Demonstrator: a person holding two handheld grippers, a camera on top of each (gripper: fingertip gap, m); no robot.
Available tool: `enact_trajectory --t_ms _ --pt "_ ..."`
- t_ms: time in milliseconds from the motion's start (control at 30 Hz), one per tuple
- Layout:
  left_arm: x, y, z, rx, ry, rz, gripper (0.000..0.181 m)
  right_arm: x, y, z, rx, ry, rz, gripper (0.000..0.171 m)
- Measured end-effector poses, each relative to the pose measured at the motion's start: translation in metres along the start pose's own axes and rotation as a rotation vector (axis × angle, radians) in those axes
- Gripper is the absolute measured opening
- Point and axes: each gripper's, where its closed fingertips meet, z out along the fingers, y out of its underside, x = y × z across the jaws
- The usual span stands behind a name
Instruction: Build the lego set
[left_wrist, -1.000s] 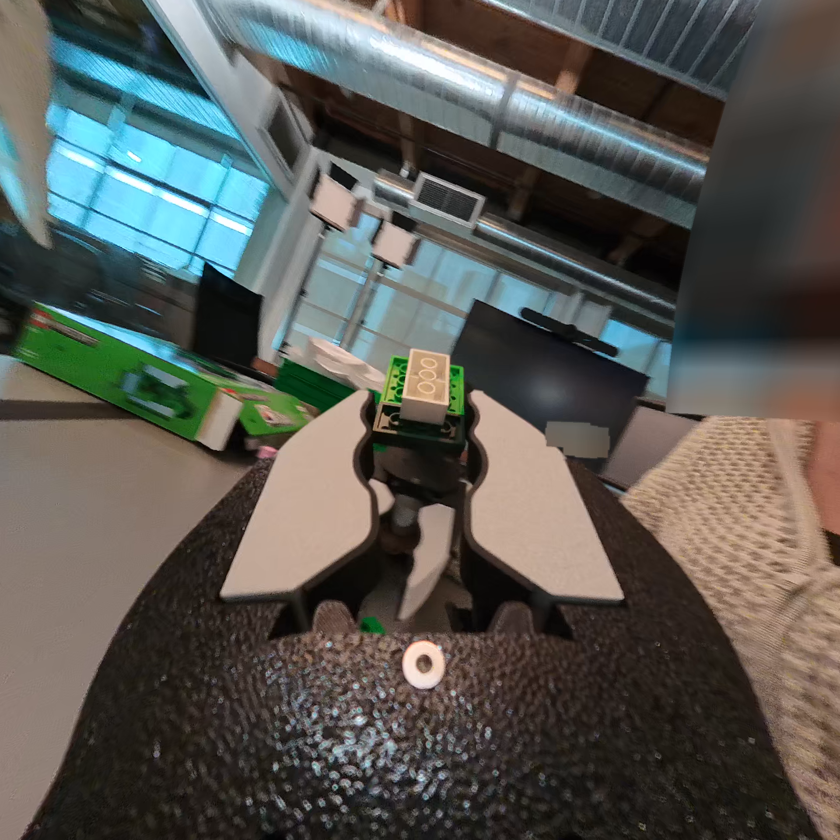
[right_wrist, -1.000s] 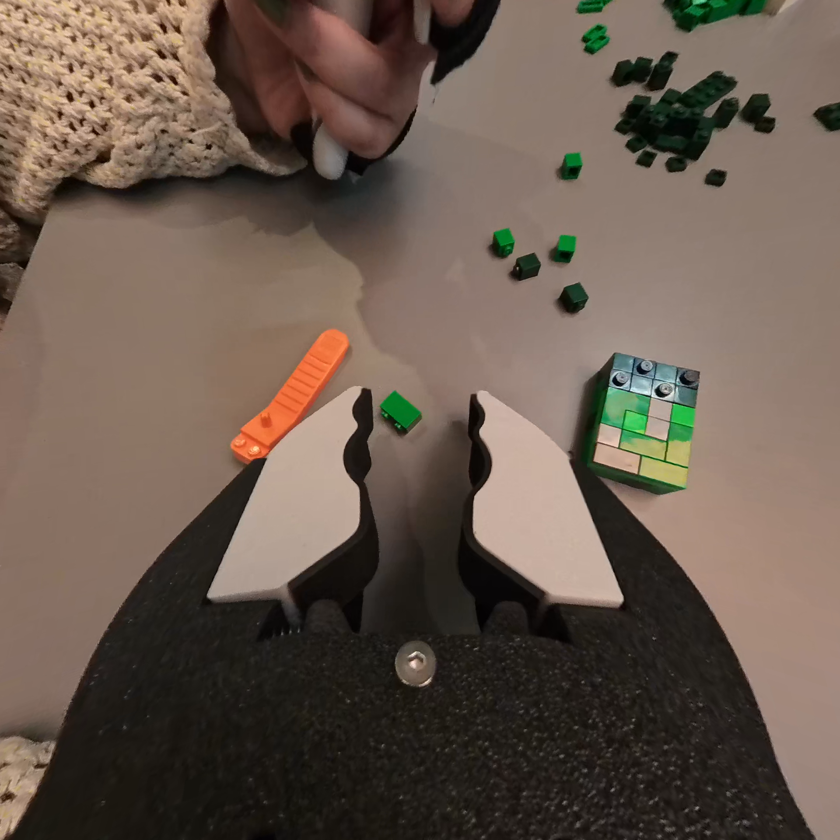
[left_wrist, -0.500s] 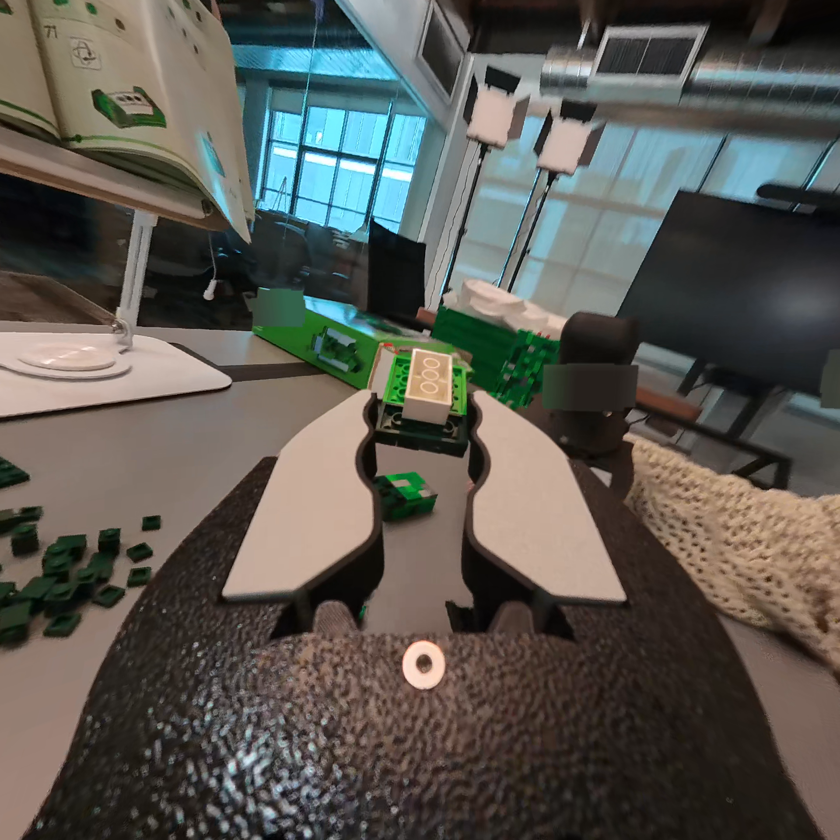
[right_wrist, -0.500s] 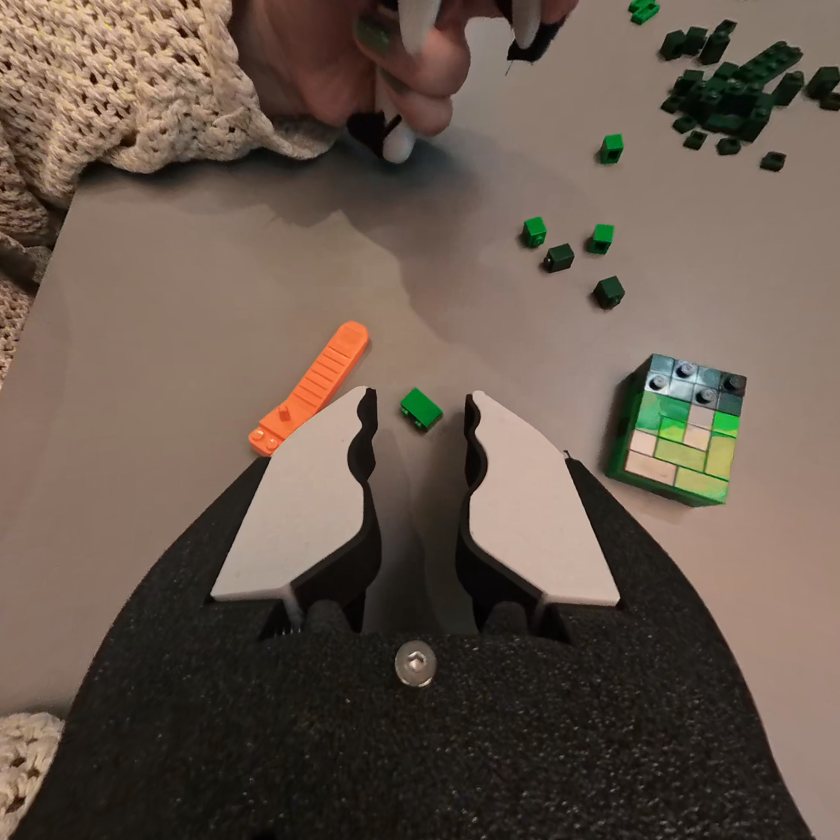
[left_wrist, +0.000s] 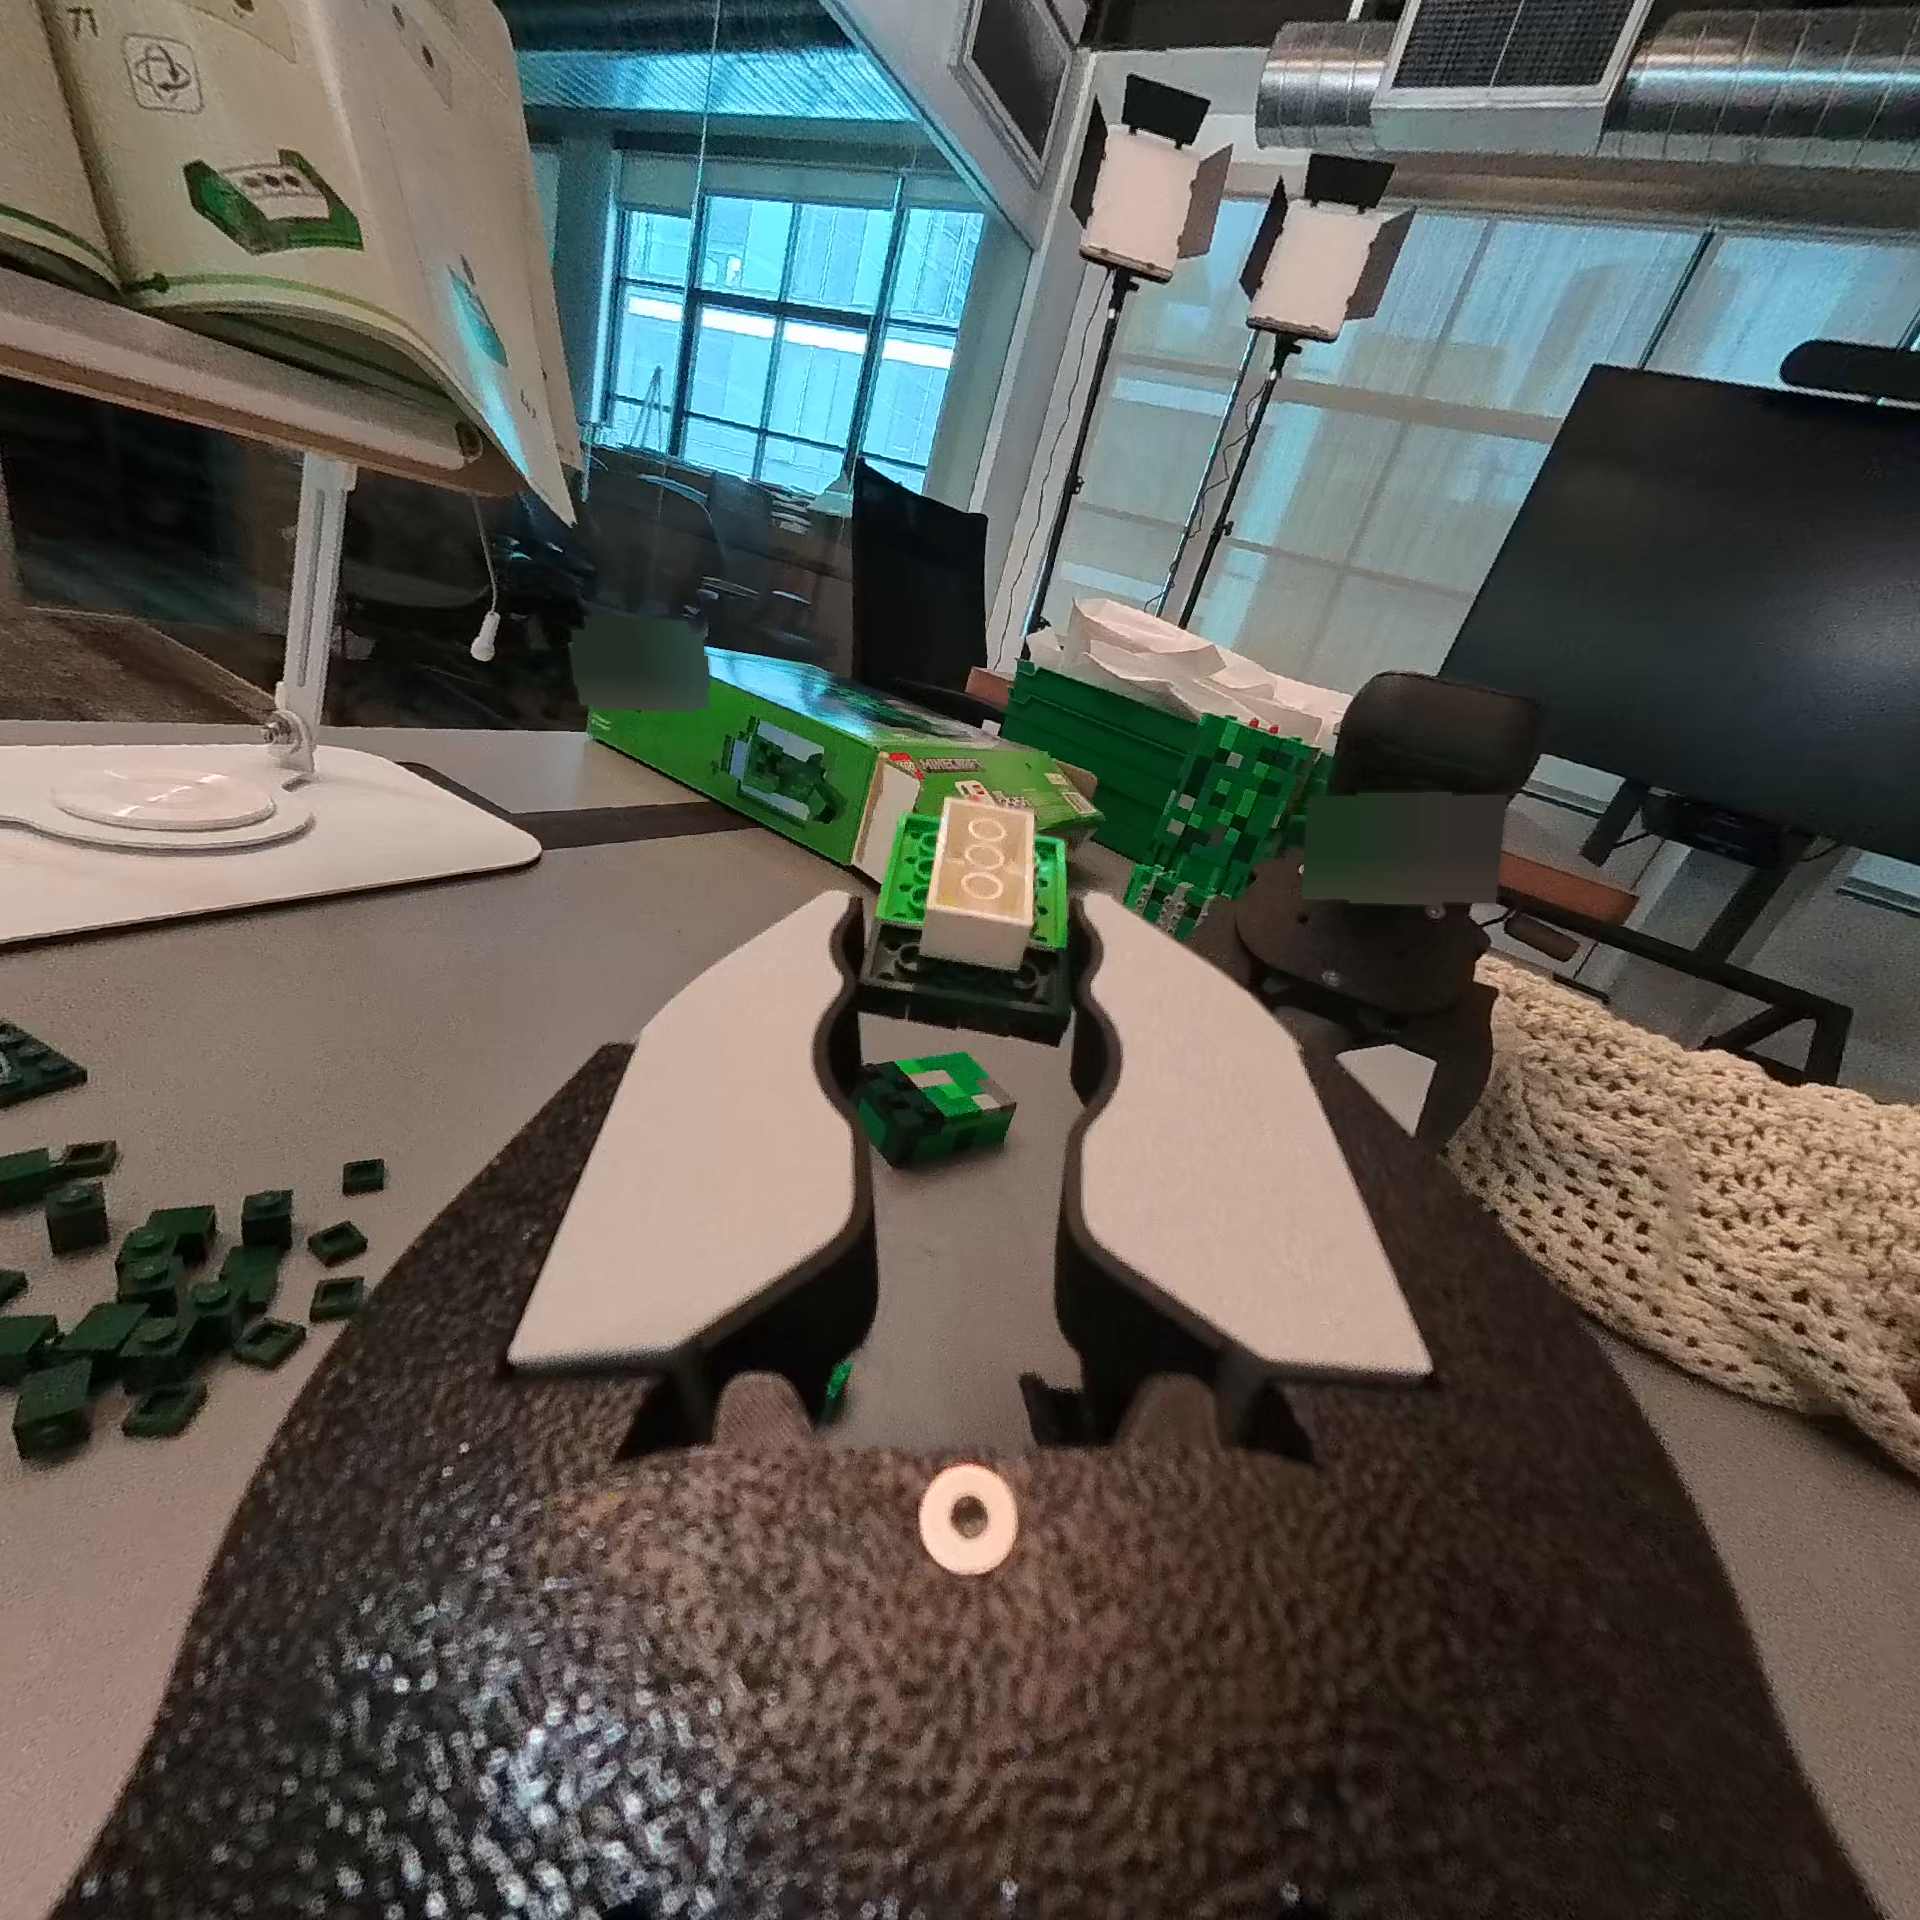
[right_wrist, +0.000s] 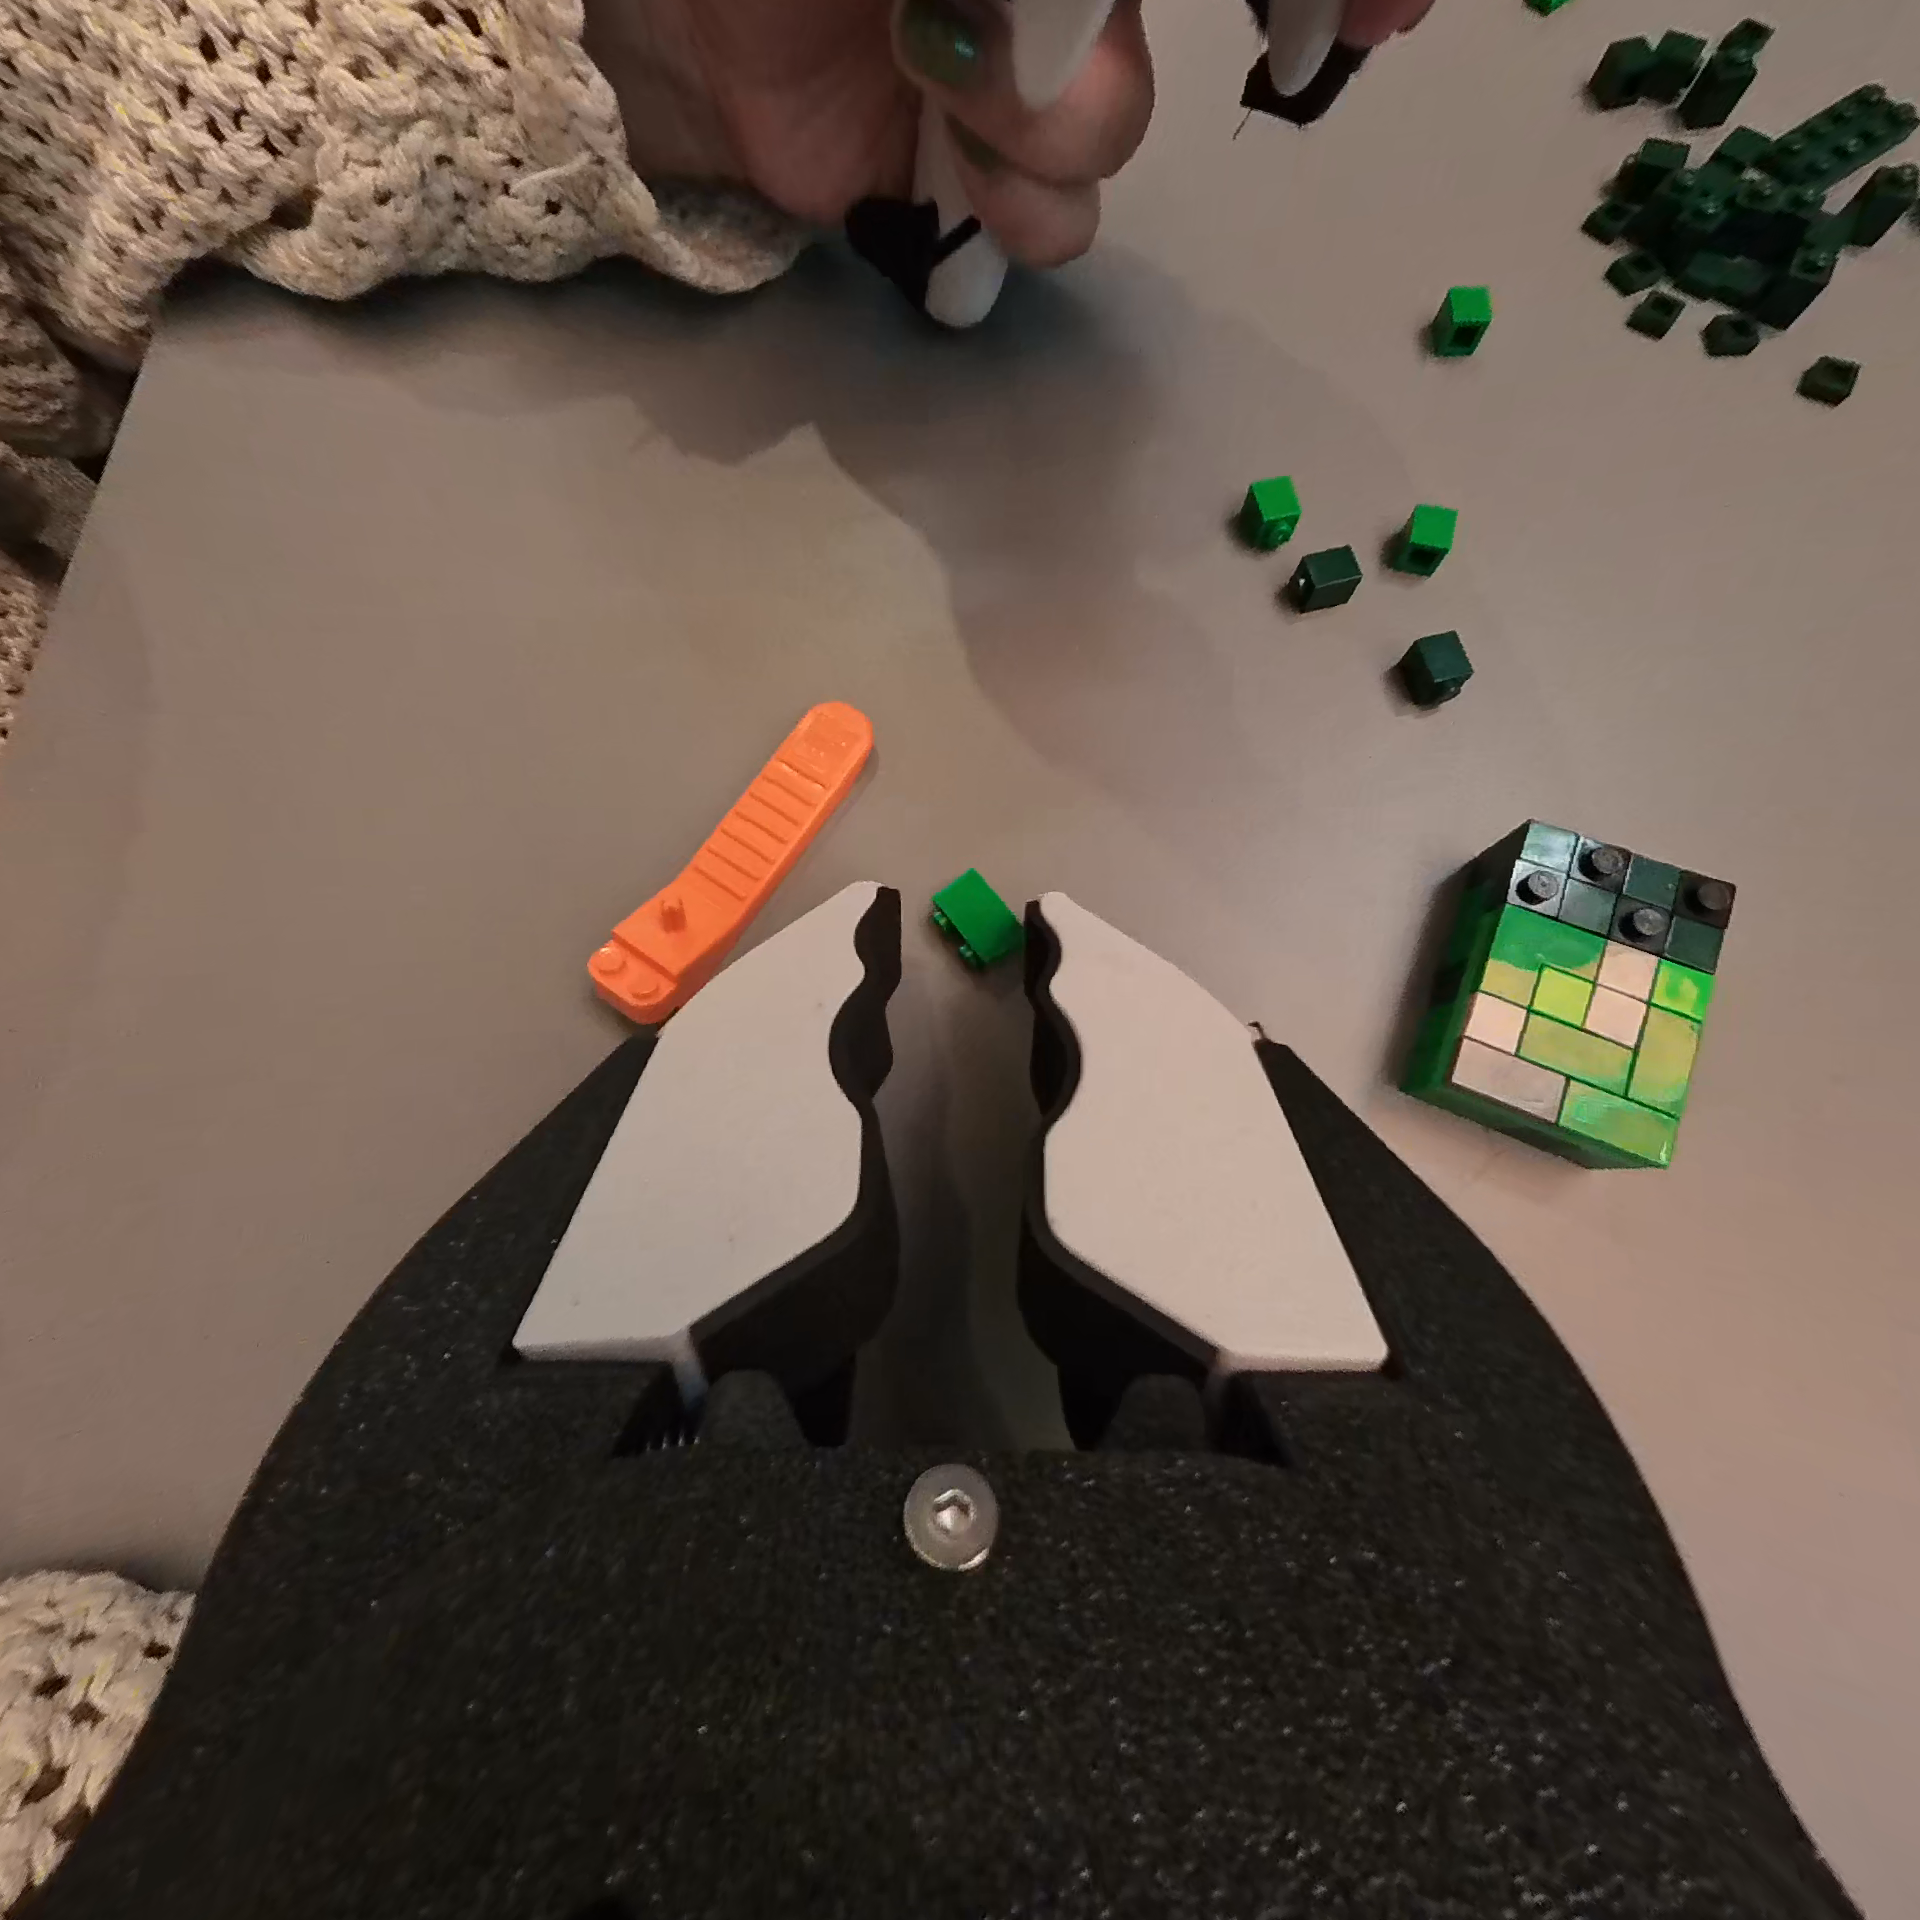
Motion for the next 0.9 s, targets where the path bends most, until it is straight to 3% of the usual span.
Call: enact_trajectory --t_ms 167,333,900 --pt "0.000 0.002 0.001 -0.010 0.002 -0.001 0.038 0.002 0.002 0.000 -0.010 0.018 -0.013 0.021" --pt "0.000 0.001 0.000 -0.008 0.004 -0.010 0.038 -0.012 0.005 -0.003 -0.026 -0.077 0.003 0.013" --pt "0.001 0.004 0.001 -0.024 -0.001 0.020 0.038 -0.004 0.004 0.000 -0.034 0.001 -0.069 0.011"
